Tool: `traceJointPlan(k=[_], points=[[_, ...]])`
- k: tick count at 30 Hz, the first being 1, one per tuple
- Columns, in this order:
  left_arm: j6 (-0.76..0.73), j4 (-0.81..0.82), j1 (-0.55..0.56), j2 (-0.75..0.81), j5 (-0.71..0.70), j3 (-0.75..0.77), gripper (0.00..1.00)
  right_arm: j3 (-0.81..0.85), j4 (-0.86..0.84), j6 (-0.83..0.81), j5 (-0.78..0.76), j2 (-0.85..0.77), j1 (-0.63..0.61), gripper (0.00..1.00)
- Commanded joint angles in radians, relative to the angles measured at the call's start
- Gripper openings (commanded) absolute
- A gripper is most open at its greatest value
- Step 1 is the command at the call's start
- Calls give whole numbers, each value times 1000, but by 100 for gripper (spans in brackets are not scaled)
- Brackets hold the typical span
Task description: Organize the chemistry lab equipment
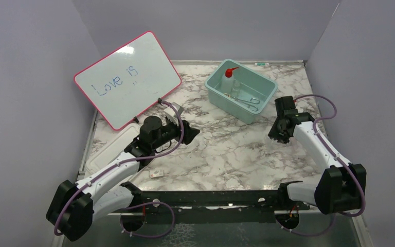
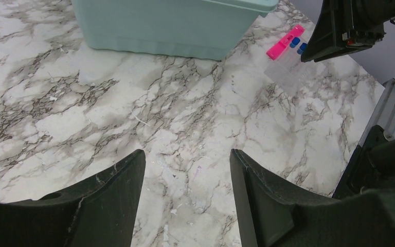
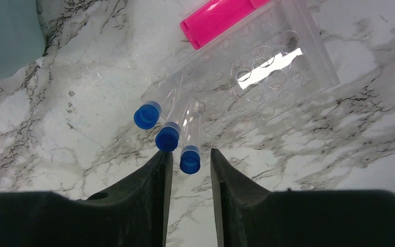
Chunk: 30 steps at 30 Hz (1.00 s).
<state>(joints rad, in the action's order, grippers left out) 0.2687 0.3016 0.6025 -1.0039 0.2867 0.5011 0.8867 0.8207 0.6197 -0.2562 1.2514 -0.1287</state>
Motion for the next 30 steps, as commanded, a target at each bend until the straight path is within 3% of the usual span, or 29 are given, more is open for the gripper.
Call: traceJointPlan(k=[1, 9, 15, 18, 22, 27, 30], points=[[-5, 22, 2, -5, 6, 35, 64, 24, 5, -12, -8, -10, 9, 38], [15, -2, 2, -1, -60, 49, 64, 159, 73, -75, 33, -50, 9, 41], [67, -147, 2, 7, -351, 112, 65, 240, 66, -88, 141, -72, -22, 42], [117, -270, 0, 14, -538, 150, 65, 271, 43, -59, 131, -68, -128, 43], [209, -450, -11, 11, -701, 181, 66, 295, -13, -9, 81, -25, -358, 43], [344, -608, -59, 7, -755, 209, 65, 289, -159, -10, 57, 109, -574, 43], [353, -644, -87, 35, -808, 251, 65, 306, -296, -55, 101, 236, -662, 44]])
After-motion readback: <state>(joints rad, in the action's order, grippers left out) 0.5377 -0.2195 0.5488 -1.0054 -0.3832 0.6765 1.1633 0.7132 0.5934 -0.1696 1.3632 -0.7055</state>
